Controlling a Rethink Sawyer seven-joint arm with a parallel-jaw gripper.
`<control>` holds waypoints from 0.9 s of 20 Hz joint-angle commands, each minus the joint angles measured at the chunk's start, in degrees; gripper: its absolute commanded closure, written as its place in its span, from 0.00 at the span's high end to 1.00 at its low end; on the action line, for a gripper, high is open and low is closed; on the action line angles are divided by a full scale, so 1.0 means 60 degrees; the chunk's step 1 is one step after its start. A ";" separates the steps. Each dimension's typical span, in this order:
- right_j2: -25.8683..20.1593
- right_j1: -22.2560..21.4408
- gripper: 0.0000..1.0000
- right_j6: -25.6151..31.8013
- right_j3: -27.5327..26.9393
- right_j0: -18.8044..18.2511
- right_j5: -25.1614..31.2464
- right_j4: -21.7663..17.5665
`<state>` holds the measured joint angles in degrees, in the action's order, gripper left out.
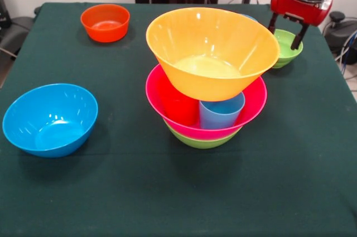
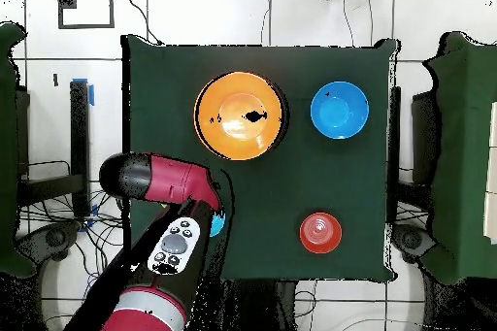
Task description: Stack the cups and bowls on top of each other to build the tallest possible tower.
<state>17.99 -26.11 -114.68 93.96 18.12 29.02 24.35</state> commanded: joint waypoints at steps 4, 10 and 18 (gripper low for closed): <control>-0.1080 -0.0030 1.00 -0.1039 0.0269 -0.0084 0.0529 -0.0316; -0.0776 -0.0540 1.00 -0.0593 0.0521 -0.0217 0.0707 -0.0698; -0.0845 -0.1975 1.00 0.1577 0.1450 -0.1746 0.1200 -0.2098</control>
<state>17.35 -34.00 -114.68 96.80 12.29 30.16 17.98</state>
